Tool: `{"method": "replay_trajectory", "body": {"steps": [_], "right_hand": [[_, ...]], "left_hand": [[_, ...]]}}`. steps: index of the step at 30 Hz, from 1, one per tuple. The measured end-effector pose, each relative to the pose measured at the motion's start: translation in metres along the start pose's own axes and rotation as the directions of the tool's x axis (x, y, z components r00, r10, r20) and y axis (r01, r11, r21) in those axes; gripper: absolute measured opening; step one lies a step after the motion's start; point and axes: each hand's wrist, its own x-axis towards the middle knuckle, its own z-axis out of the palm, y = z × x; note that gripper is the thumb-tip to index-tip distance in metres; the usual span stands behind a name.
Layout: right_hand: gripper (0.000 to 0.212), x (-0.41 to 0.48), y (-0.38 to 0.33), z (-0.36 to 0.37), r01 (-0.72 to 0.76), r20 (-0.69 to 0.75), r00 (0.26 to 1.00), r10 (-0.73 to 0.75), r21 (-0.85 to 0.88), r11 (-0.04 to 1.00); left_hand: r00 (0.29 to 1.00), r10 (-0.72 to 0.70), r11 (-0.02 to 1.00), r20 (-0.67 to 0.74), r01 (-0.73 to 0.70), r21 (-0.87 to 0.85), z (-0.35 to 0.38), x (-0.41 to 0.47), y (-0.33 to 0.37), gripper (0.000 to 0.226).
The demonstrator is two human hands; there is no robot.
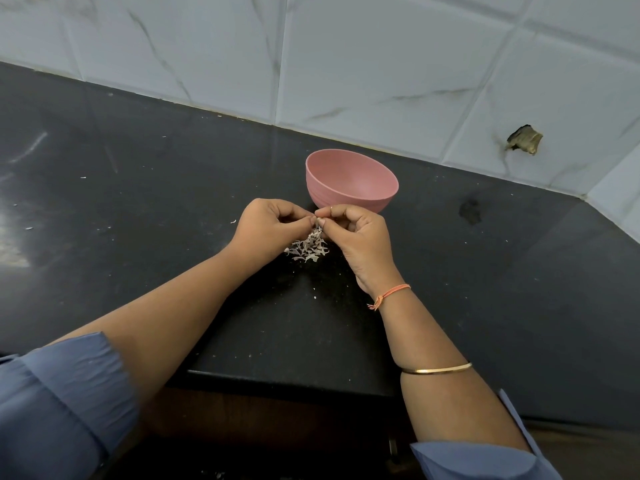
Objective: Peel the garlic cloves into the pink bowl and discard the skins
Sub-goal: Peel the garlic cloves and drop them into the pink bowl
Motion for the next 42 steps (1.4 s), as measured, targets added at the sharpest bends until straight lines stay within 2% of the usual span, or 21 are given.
{"method": "replay_trajectory", "body": {"steps": [5,8,13,16,21,25,33,38,42], "right_hand": [[0.013,-0.0003,-0.0005,0.0009,-0.010,0.010,1.000,0.009,0.031,0.999],[0.020,-0.0003,-0.0014,0.0017,-0.010,-0.001,1.000,0.010,0.038,0.999],[0.014,-0.0006,0.0005,0.0046,0.093,-0.061,0.993,-0.102,-0.129,0.987],[0.010,-0.0007,0.0013,0.0038,0.114,-0.084,0.988,-0.126,-0.133,0.985],[0.011,-0.0004,0.0023,0.0025,0.130,-0.083,0.987,-0.140,-0.112,0.985],[0.017,0.0001,0.0044,0.0044,0.183,-0.062,0.979,-0.197,-0.182,0.966],[0.015,-0.0017,0.0045,0.0075,0.232,-0.039,0.966,-0.256,-0.309,0.922],[0.015,-0.0021,0.0038,0.0084,0.183,-0.044,0.979,-0.201,-0.261,0.948],[0.024,-0.0012,0.0022,0.0082,0.152,-0.058,0.985,-0.165,-0.183,0.971]], "left_hand": [[1.000,-0.020,1.000,-0.009,0.020,-0.023,0.0007,0.0008,-0.0008,0.013],[0.999,-0.033,0.999,-0.017,0.033,-0.028,0.0018,0.0009,-0.0008,0.010],[0.997,-0.083,0.987,-0.006,0.081,-0.139,0.0019,0.0022,-0.0007,0.007],[0.994,-0.107,0.971,0.031,0.111,-0.213,0.0017,0.0016,0.0006,0.005],[0.993,-0.113,0.967,0.035,0.118,-0.224,0.0014,0.0010,0.0010,0.004],[0.994,-0.109,0.967,0.008,0.108,-0.232,0.0009,0.0017,0.0010,0.007],[0.997,-0.063,0.995,-0.045,0.060,-0.078,0.0009,0.0018,-0.0038,0.011],[0.997,-0.045,0.998,-0.055,0.043,-0.043,0.0003,0.0019,-0.0039,0.014],[0.998,-0.033,0.999,-0.045,0.032,-0.020,0.0010,0.0013,-0.0032,0.012]]}}
